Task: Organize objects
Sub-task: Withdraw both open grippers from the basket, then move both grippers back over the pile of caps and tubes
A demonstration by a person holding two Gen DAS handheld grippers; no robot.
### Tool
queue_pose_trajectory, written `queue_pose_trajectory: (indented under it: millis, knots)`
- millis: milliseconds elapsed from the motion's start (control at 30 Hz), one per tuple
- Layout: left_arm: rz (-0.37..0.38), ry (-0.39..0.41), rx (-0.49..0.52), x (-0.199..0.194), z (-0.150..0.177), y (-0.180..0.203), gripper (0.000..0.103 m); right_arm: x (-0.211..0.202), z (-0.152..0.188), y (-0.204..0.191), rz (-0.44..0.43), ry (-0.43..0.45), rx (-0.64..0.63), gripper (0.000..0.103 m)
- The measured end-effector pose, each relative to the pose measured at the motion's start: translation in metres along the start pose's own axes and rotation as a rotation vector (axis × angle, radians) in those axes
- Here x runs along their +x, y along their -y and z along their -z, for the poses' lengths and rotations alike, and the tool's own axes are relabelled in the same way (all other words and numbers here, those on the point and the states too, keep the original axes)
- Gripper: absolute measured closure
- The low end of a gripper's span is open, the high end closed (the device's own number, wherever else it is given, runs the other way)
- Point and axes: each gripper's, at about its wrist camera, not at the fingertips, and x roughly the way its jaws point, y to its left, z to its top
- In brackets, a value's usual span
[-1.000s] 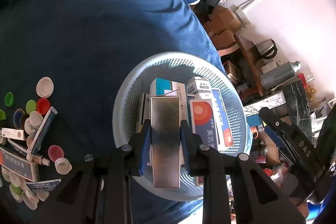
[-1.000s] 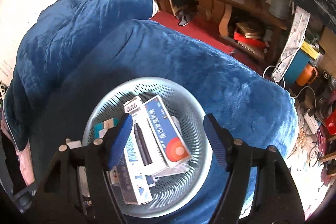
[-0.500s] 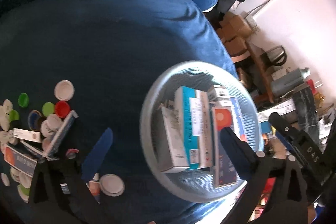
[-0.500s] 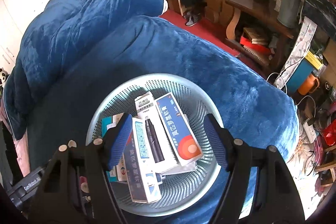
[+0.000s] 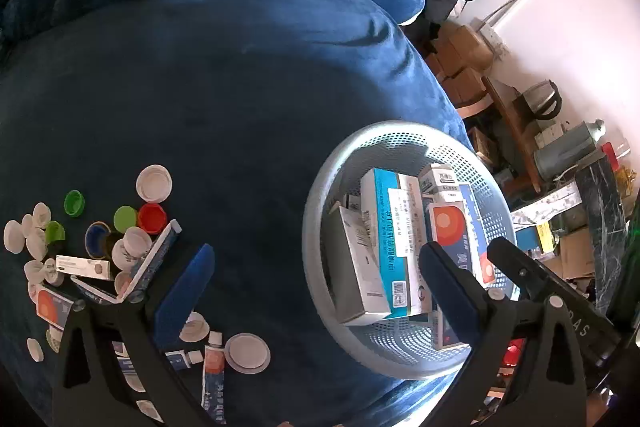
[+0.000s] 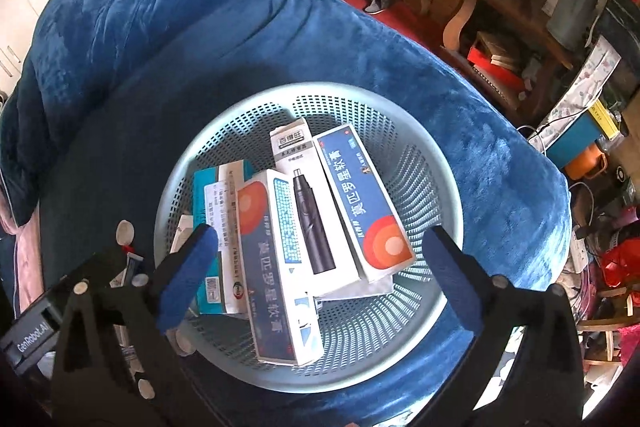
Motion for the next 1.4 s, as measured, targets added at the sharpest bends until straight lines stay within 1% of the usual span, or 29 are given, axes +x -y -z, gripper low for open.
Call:
queue_pose_trajectory:
  millis: [233,367,633,900,1200,1400]
  knots:
    - [-0.005,0.0,-0.013,-0.003,0.001,-0.011,0.001,0.0,0.001,-0.013,0.003,-0.005,-0.027,0.0]
    - [-0.025,0.005,-0.018,-0.006,0.003,-0.019,0.001,-0.001,0.002,-0.023,0.007,-0.006,-0.049,0.0]
    - [-0.034,0.015,-0.031,-0.014,0.005,-0.032,0.001,-0.003,0.005,-0.039,0.012,-0.006,-0.082,0.0]
    - [-0.048,0.023,-0.042,-0.025,0.008,-0.053,0.001,-0.006,0.009,-0.065,0.012,-0.003,-0.133,0.0]
    - [-0.077,0.04,-0.098,-0.04,0.011,-0.099,0.001,-0.006,0.016,-0.097,0.003,-0.008,-0.197,0.0]
    - [-0.111,0.042,-0.134,-0.051,0.016,-0.138,0.001,-0.001,0.024,-0.129,-0.019,-0.027,-0.278,0.0]
